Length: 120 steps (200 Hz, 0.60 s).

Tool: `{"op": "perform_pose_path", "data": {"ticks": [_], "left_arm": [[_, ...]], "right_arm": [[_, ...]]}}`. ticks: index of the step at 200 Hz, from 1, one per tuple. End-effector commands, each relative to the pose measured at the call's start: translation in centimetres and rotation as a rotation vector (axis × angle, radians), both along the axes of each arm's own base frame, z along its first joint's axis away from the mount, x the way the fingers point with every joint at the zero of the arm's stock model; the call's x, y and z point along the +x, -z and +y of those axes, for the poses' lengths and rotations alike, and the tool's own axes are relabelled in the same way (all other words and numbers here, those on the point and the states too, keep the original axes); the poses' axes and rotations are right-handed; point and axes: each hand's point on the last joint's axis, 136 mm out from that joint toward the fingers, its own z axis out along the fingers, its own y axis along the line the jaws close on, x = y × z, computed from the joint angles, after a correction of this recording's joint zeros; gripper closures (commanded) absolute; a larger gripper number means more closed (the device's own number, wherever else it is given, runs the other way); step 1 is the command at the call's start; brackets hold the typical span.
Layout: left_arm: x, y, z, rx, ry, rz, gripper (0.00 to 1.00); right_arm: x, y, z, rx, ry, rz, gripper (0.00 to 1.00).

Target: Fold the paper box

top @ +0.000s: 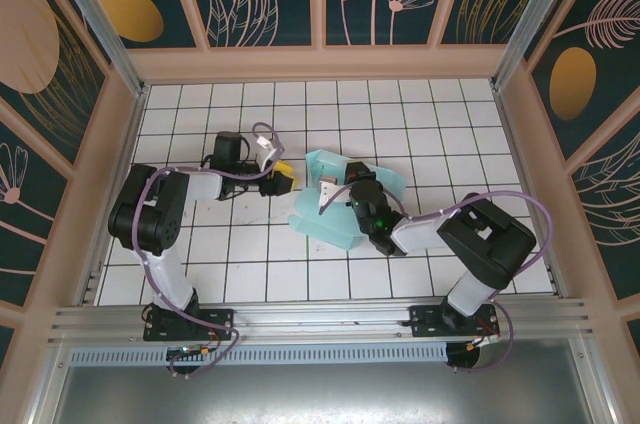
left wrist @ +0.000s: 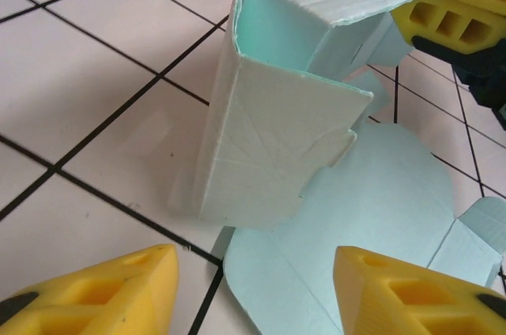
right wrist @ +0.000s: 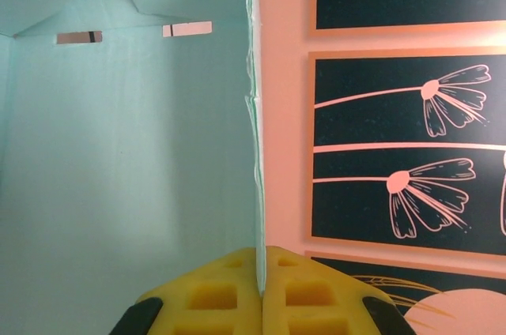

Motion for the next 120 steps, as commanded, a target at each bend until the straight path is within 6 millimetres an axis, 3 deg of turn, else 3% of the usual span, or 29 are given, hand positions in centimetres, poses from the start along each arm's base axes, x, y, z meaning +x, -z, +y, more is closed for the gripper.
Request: {"op": "perform_pose_path", "data": {"ticks": [1,65,102,105,120], "left_arm": [[0.7,0.3,-0.8,0.027,0.015,-0.048,0.48],[1.1,1.4,-2.5,0.058,0.045,-0.049,0.55],[0.5,2.8,-3.0,0.077,0.065,-0.017,0.56],[1.2,2.0,-3.2,0.07,0.065,-0.039,0.56],[1.3,1.9,-3.5,0.073,0.073,-0.047,0.56]], "right_arm": [[-0.3,-1.5,-0.5,0.064,0.006,-0.036,1.0],[-1.2,-1.3,-0.8,0.066,0.012,-0.057,1.0],[-1.7,-0.2,-0.3,0.059,0.008,-0.056,1.0],[-1.7,-0.2,-0.3,0.061,0.009,-0.057,1.0],[-1.7,-0.6,-0.4,0.071,0.014,-0.067,1.0]]}}
